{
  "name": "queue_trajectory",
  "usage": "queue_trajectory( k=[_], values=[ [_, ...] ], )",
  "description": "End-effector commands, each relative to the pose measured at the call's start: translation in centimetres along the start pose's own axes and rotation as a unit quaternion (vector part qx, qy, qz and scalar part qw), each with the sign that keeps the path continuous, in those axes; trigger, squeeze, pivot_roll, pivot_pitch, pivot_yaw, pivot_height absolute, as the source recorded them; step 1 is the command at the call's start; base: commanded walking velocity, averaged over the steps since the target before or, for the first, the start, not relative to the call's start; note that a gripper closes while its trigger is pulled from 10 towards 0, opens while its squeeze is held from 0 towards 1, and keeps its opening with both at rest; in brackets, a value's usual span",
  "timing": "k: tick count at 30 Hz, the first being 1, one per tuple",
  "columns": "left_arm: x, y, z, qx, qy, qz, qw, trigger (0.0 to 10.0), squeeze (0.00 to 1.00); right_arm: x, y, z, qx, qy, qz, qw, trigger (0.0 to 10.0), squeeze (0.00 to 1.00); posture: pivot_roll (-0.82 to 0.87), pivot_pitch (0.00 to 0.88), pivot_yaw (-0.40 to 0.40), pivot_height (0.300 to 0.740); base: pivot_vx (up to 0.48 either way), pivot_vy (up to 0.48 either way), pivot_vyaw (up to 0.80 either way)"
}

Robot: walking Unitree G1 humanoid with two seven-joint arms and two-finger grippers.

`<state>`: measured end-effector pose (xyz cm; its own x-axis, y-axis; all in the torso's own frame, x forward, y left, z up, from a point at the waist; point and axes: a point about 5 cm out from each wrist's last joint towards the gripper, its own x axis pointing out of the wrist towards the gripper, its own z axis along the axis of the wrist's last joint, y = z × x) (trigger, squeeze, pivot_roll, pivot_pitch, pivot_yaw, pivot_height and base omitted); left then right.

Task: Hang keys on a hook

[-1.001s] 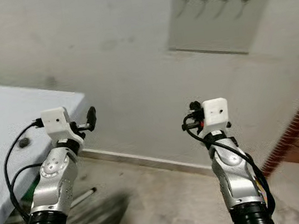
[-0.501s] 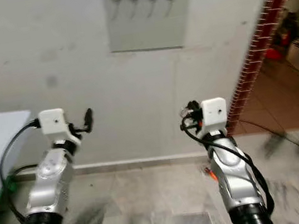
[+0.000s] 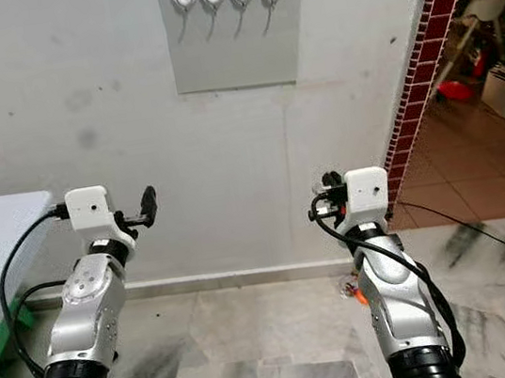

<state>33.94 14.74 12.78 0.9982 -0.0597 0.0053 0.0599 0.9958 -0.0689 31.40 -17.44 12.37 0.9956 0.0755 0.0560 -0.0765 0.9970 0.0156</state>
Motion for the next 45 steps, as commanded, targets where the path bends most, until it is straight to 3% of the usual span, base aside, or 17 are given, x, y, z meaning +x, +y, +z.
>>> queue_trajectory(
  k=[1,16,45],
  values=[
    [0.1,-0.2,0.0,0.002,0.005,-0.007,1.000,10.0,0.00,-0.1,-0.4,0.4,0.002,-0.007,-0.012,1.000,10.0,0.00,0.04,0.000,0.013,0.740,0.000,0.000,0.00],
    [0.2,-0.8,-0.2,-0.028,0.022,-0.029,0.999,10.0,0.00,-1.2,-0.8,0.2,0.002,-0.005,-0.024,1.000,10.0,0.00,0.02,0.000,0.024,0.740,0.094,0.000,0.00],
    [-0.1,-0.3,0.4,-0.022,0.015,-0.044,0.999,10.0,0.00,-1.5,-0.1,0.3,0.011,-0.006,-0.020,1.000,10.0,0.00,0.03,0.000,0.031,0.740,0.431,0.000,0.00]
  ],
)
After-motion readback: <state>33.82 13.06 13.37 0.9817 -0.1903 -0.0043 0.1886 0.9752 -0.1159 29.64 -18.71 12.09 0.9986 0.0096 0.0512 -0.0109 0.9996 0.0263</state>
